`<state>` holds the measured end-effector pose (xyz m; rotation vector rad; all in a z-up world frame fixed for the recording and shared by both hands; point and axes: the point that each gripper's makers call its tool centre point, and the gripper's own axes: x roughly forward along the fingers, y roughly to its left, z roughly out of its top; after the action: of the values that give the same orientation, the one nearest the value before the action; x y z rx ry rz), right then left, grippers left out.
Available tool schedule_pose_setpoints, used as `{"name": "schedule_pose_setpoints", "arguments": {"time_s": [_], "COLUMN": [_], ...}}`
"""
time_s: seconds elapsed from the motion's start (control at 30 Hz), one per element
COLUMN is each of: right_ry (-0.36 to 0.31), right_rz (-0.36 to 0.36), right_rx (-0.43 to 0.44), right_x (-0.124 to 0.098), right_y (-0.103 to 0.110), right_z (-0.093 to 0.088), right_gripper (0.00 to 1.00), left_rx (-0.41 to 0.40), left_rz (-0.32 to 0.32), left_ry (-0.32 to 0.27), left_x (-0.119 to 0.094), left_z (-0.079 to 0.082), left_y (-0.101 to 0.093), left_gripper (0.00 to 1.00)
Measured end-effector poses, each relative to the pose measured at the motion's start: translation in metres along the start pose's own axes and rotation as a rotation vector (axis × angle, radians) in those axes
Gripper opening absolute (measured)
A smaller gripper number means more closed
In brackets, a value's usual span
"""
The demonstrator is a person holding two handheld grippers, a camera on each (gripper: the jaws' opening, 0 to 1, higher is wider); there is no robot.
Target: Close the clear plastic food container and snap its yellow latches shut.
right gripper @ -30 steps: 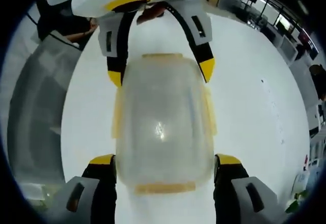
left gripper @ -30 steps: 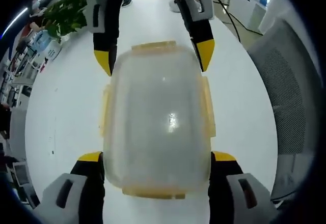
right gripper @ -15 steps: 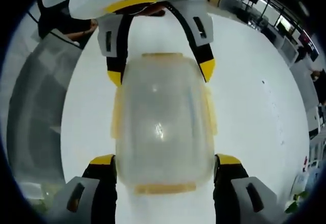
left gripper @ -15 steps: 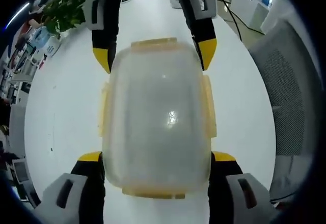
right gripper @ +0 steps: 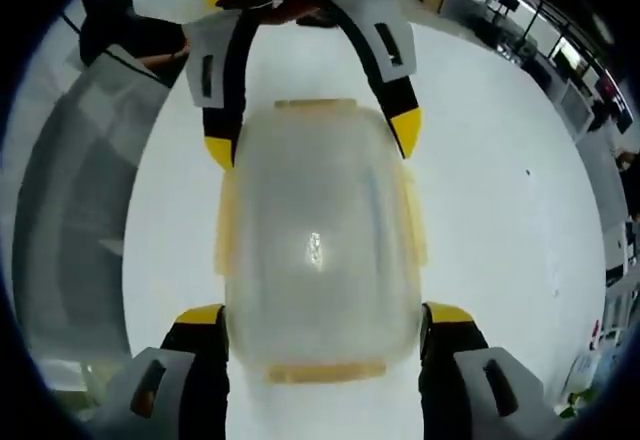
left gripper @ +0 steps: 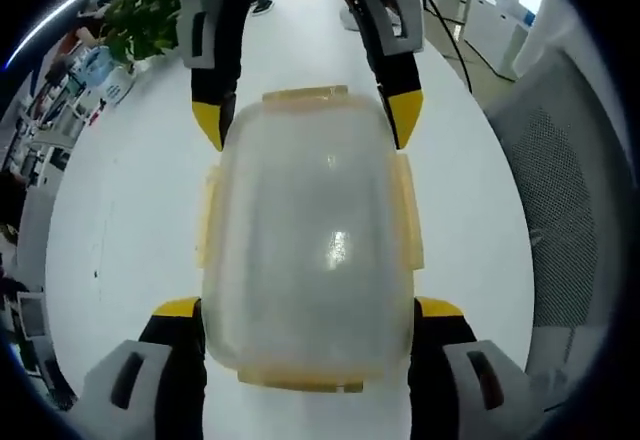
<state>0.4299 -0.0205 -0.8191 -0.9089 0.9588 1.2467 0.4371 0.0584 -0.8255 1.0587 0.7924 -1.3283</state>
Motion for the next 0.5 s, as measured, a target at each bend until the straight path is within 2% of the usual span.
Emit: {"name": "schedule_pose_setpoints", "arguments": {"time_s": [0.33, 0.43, 0.5], "right_ry": [0.009, 0.007, 0.017], "right_rz": [-0.008, -0.006, -0.003], "right_rx": [0.0, 0.001, -0.004], "right_x": [0.008, 0.01, 0.011], "right_y": [0.008, 0.011, 0.014], "right_z": [0.015, 0.021, 0.026], "right_gripper": [0.79, 0.79, 0.79], "left_rx": [-0.008, 0.033, 0.027], "left_rz": [0.025, 0.049, 0.046], "left_ry": [-0.018, 0.008, 0.011], "left_x": [-0.006, -0.006, -0.008], "left_z": [-0.015, -0.024, -0.027], "left_y": [-0.009, -0.011, -0.013], "left_gripper": [0.86, 0.86, 0.86]}}
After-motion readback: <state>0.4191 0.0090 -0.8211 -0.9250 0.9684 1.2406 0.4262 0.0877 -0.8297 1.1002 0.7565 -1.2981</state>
